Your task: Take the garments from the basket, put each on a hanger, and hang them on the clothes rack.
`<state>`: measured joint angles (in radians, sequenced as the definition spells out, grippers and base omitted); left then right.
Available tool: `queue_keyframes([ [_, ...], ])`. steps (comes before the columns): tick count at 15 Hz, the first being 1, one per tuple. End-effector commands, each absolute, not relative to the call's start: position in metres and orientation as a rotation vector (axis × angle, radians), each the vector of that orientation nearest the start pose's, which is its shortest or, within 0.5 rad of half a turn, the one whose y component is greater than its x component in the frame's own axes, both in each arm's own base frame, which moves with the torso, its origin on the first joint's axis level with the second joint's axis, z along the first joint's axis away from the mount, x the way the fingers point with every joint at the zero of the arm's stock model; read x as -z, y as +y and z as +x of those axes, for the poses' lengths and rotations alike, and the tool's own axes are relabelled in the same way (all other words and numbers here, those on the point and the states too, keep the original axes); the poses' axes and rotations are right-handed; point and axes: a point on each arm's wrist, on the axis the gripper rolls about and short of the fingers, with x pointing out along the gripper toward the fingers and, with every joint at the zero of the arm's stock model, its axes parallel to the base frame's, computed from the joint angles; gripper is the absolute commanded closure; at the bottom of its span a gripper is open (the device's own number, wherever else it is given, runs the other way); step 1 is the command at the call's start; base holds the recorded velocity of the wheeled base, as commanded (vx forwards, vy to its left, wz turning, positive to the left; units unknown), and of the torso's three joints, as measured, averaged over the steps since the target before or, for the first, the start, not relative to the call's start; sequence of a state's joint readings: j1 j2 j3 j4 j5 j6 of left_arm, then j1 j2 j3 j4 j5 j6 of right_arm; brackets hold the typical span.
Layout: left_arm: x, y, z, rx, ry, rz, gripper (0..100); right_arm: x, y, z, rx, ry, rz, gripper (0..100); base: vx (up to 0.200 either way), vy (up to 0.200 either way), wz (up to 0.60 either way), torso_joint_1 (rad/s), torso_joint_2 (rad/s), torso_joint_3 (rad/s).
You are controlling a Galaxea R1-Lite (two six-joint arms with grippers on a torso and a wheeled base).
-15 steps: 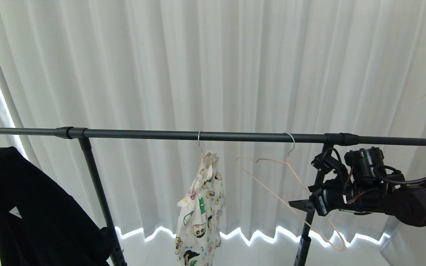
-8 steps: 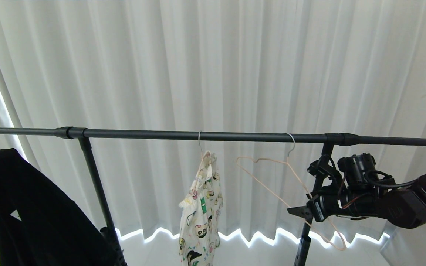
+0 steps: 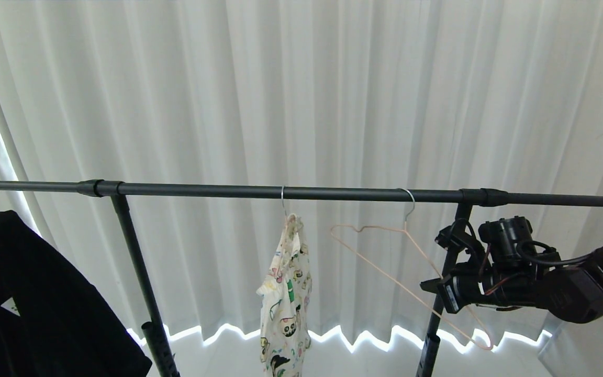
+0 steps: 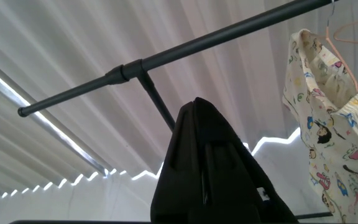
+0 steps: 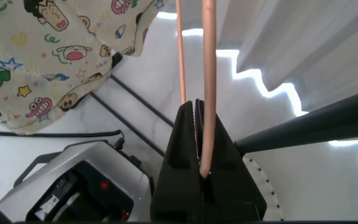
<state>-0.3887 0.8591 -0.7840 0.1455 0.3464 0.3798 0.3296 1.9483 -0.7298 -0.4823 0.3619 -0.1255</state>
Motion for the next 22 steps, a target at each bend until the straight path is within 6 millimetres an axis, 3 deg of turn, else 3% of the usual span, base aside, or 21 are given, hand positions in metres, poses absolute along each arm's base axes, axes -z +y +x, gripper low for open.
queue_keyframes([
  [1, -0.267, -0.024, 0.08, 0.08, 0.198, 0.457, 100, -0.08, 0.11, 0.295, -0.708, 0.686, -0.104, 100, 0.0, 0.0, 0.0, 0.0, 0.0, 0.0],
  [10, -0.262, -0.024, 0.079, 0.083, 0.212, 0.461, 100, -0.116, 0.103, 0.281, -0.677, 0.54, -0.058, 100, 0.0, 0.0, 0.0, 0.0, 0.0, 0.0],
  [18, -0.257, -0.024, 0.079, 0.089, 0.224, 0.469, 100, -0.135, 0.081, 0.213, -0.668, 0.482, -0.072, 100, 0.0, 0.0, 0.0, 0.0, 0.0, 0.0],
  [22, -0.254, -0.025, 0.08, 0.088, 0.229, 0.472, 100, -0.116, 0.068, 0.176, -0.48, 0.569, -0.154, 100, 0.0, 0.0, 0.0, 0.0, 0.0, 0.0],
])
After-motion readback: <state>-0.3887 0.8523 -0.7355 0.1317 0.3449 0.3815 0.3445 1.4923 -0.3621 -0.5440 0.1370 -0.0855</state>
